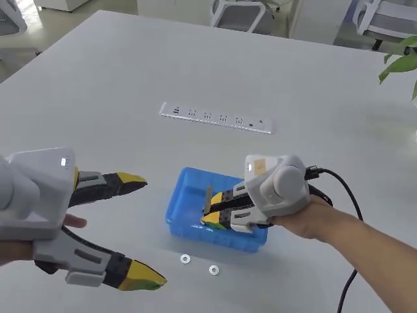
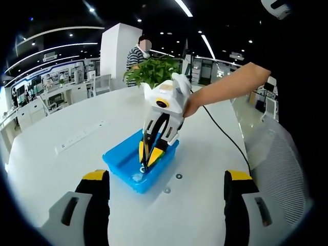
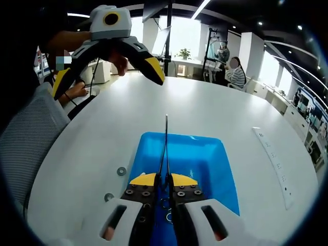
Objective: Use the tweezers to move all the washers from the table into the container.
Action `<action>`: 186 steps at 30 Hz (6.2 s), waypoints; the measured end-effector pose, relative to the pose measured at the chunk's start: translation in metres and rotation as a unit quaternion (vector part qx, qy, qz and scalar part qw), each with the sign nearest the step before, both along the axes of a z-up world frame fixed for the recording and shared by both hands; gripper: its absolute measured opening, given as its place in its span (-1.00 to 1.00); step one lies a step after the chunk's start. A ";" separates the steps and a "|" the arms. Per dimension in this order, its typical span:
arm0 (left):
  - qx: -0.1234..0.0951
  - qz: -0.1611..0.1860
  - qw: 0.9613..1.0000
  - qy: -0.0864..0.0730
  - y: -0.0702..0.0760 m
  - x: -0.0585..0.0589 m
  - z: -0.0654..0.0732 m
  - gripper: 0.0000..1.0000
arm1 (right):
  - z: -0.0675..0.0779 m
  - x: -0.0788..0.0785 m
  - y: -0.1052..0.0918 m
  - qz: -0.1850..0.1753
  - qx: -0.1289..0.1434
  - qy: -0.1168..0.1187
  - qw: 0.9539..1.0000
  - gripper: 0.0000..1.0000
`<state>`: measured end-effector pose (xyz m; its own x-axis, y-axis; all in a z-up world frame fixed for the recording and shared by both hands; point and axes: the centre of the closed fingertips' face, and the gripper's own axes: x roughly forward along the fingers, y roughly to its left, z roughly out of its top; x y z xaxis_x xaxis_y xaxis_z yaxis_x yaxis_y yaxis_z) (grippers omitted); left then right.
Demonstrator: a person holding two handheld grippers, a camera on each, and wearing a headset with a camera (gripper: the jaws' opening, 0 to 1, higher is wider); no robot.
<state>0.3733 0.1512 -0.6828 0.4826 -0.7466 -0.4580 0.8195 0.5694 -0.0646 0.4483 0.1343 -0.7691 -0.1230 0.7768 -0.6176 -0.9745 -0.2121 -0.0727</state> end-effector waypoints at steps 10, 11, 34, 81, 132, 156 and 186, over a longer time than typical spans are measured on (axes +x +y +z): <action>0.002 -0.011 1.000 -0.005 -0.004 0.015 0.003 0.76 | 0.000 0.000 0.000 0.001 0.001 0.000 1.000 -0.81; 0.002 -0.013 1.000 -0.005 -0.005 0.016 0.003 0.73 | 0.000 0.000 -0.001 0.001 0.001 0.000 1.000 -0.81; 0.019 -0.082 0.996 -0.033 -0.041 0.062 0.003 -0.35 | -0.001 0.000 -0.003 0.005 -0.001 -0.003 1.000 -0.81; 0.038 -0.129 0.990 -0.049 -0.060 0.076 0.001 -0.90 | 0.011 0.006 -0.023 -0.039 0.002 0.005 0.999 -0.59; 0.023 -0.141 0.987 -0.074 -0.077 0.050 0.047 -0.90 | 0.046 -0.032 -0.118 -0.216 0.020 0.014 0.976 0.31; 0.002 -0.159 0.984 -0.075 -0.086 0.033 0.056 -0.90 | 0.044 -0.037 -0.120 -0.243 0.018 0.021 0.970 0.63; -0.004 -0.193 0.980 -0.048 -0.088 0.010 0.019 -0.90 | 0.025 -0.052 -0.116 -0.251 0.005 0.045 0.967 1.00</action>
<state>0.3835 0.0634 -0.6642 0.2041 -0.8852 -0.4180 0.9763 0.2153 0.0209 0.3967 0.0178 -0.7444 0.2192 0.7584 -0.6138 -0.9568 0.2904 0.0170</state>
